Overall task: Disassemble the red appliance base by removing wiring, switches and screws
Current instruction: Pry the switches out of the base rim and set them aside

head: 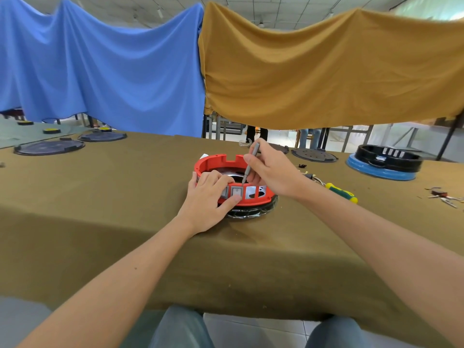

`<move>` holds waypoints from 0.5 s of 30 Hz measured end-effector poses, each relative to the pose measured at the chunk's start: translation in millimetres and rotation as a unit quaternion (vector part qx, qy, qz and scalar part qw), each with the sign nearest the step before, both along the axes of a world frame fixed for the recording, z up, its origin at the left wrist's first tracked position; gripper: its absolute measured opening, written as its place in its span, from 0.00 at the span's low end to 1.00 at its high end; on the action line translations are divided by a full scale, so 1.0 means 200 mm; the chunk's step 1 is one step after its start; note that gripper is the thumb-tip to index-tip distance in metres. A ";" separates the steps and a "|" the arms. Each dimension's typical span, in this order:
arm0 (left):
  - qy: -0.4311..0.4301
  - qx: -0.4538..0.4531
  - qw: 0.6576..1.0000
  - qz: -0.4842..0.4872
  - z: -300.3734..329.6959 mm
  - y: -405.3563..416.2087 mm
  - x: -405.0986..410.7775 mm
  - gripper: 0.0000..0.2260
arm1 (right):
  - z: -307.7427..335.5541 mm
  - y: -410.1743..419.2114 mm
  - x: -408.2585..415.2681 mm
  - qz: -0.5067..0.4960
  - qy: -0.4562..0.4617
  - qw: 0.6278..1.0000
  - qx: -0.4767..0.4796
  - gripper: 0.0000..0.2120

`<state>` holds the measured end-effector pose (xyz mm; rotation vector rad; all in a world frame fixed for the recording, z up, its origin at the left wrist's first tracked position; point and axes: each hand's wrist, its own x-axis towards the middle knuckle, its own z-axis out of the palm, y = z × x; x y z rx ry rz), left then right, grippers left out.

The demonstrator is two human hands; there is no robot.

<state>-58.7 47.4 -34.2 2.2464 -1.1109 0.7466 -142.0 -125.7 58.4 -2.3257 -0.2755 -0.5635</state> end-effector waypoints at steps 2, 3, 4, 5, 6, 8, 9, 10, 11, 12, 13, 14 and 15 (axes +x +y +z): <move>-0.001 -0.002 1.000 -0.003 0.00 0.00 0.00 0.17 | 0.00 0.01 0.00 0.005 -0.003 0.999 -0.039 0.07; -0.001 -0.002 1.000 -0.002 0.00 0.00 0.00 0.17 | 0.01 0.02 0.01 0.007 -0.005 0.998 -0.056 0.08; -0.001 -0.003 1.000 -0.002 0.00 0.00 0.00 0.18 | 0.02 0.03 0.01 0.008 -0.004 0.997 -0.071 0.08; -0.001 -0.003 1.000 -0.002 0.00 0.00 0.00 0.19 | 0.03 0.03 0.02 0.010 0.001 0.996 -0.084 0.08; 0.000 -0.003 1.000 -0.001 0.00 0.00 -0.01 0.20 | 0.04 0.03 0.02 0.011 0.012 0.996 -0.091 0.07; 0.000 -0.005 1.000 -0.002 0.00 0.00 -0.01 0.22 | 0.07 0.04 0.04 0.006 0.052 0.996 -0.072 0.08; 0.000 -0.006 1.000 -0.002 0.00 0.00 -0.01 0.23 | 0.08 0.03 0.06 -0.002 0.080 0.996 -0.048 0.08; -0.002 -0.006 1.000 -0.002 0.00 0.00 -0.01 0.23 | 0.10 0.03 0.07 -0.010 0.112 0.994 -0.015 0.08; -0.004 -0.005 1.000 -0.001 0.00 0.00 -0.01 0.22 | 0.11 0.02 0.08 -0.015 0.146 0.989 0.021 0.08; -0.005 -0.004 1.000 0.000 0.00 0.00 -0.01 0.22 | 0.12 0.01 0.09 -0.015 0.179 0.982 0.058 0.08; -0.006 -0.003 1.000 0.002 0.00 0.00 -0.01 0.21 | 0.12 0.01 0.10 -0.012 0.207 0.974 0.087 0.08; -0.005 -0.001 1.000 0.002 0.00 0.00 -0.02 0.21 | 0.13 0.00 0.11 -0.013 0.227 0.969 0.096 0.09; -0.004 0.000 1.000 0.002 0.00 0.00 -0.02 0.21 | 0.14 0.00 0.12 -0.018 0.240 0.967 0.084 0.11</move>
